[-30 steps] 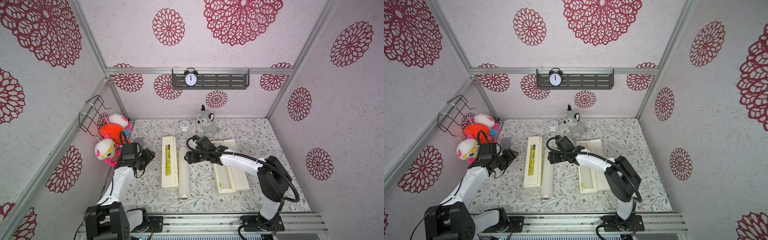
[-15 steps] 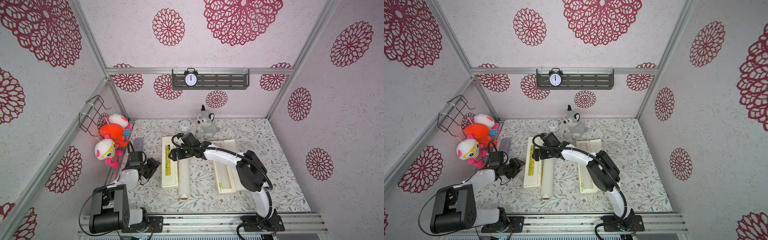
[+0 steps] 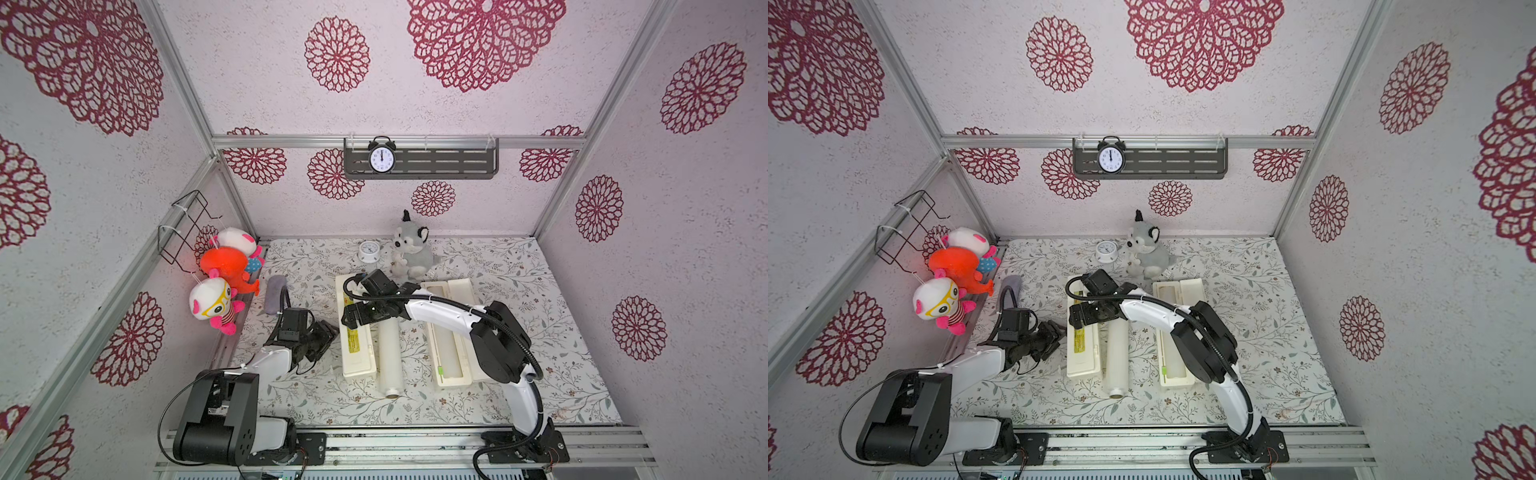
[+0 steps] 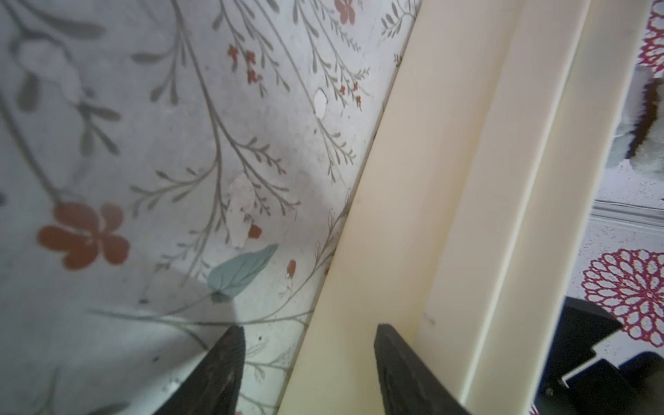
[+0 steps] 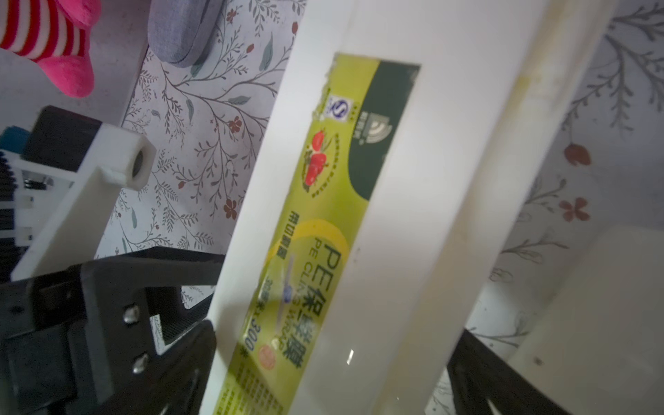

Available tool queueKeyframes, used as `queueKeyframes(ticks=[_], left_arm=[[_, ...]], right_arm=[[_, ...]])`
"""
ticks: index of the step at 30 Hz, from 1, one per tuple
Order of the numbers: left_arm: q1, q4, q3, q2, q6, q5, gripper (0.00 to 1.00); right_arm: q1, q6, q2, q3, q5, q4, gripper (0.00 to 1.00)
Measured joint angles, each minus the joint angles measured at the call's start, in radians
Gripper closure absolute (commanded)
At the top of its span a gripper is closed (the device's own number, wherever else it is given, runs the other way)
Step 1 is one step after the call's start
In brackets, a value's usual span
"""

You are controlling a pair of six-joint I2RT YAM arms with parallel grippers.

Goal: Put plastic wrap rolls into dispensers
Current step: Move the plastic wrap cutting box to the center of the board, then pick up the plastic wrap cutting box from the center of the board.

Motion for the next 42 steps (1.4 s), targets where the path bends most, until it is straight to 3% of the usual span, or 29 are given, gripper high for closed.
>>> queueKeyframes(ticks=[6,11,15,27,42], left_arm=[[-0.01,-0.027,-0.041,-0.105,-0.019,-0.003,0.37],[0.078,-0.06,-0.042,-0.156,0.01,0.01,0.36],[0.127,-0.085,-0.042,-0.153,0.038,0.019,0.36],[0.132,-0.082,-0.041,-0.127,0.06,0.053,0.36],[0.137,-0.067,-0.042,-0.131,0.071,0.056,0.35]], right_arm=[[0.018,-0.05,-0.008,0.026,0.08,-0.061,0.01],[0.055,-0.081,-0.02,0.046,0.181,-0.118,0.01],[0.075,-0.087,-0.026,0.051,0.232,-0.136,0.01],[0.089,-0.065,-0.07,0.019,0.239,-0.206,0.01],[0.159,-0.079,0.008,0.146,0.365,-0.299,0.01]])
